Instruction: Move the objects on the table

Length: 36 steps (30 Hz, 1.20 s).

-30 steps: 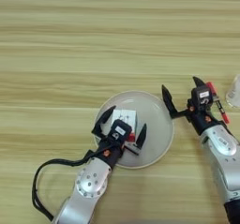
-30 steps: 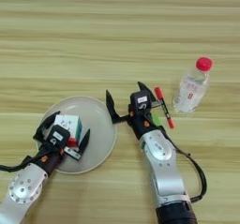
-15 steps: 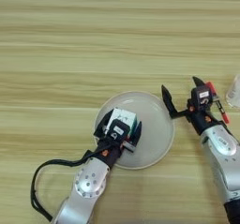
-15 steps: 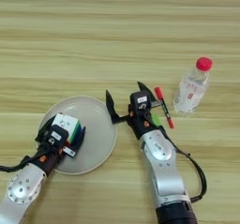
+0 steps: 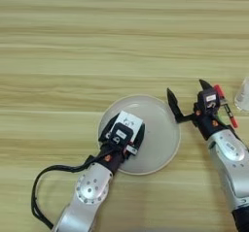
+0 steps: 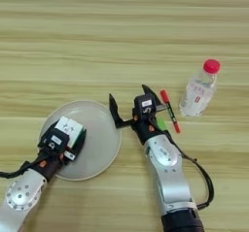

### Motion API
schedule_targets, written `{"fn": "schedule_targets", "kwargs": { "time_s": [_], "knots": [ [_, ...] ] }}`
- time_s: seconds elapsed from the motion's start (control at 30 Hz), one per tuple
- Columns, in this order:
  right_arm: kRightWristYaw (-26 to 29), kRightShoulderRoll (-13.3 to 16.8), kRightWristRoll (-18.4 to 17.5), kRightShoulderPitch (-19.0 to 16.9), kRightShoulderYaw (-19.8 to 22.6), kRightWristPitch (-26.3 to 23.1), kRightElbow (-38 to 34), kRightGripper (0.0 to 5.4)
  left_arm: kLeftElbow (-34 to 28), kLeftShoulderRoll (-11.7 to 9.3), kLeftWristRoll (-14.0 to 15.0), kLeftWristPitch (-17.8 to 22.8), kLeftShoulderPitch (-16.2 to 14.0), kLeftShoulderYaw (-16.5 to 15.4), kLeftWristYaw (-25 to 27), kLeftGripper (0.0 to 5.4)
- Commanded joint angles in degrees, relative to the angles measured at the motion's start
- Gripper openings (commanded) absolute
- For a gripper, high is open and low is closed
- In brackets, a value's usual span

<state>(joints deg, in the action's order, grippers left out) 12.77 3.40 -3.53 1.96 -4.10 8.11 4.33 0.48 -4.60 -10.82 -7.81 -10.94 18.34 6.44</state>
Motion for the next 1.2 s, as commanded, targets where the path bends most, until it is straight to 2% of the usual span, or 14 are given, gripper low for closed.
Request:
{"fn": "schedule_targets", "kwargs": {
  "time_s": [0.03,0.5,0.73,1.2],
  "knots": [
    [-0.5,-0.3,0.3,0.3,0.0,0.0,0.3,5.4,-1.5,0.0,0.9,0.4,0.1,-0.9,0.3,3.32],
    [-0.5,-0.3,0.3,0.5,0.0,0.2,0.9,5.4,-3.6,-0.2,2.6,1.2,2.8,-4.3,0.6,3.32],
    [-0.4,-0.2,0.3,0.6,0.0,0.3,1.2,5.4,-4.2,-0.8,5.1,2.2,5.1,-9.0,0.6,3.32],
    [-0.4,-0.2,0.2,0.3,0.1,0.3,1.0,5.4,-1.3,-4.0,7.0,2.7,9.1,-18.1,-0.2,3.31]
  ]
}}
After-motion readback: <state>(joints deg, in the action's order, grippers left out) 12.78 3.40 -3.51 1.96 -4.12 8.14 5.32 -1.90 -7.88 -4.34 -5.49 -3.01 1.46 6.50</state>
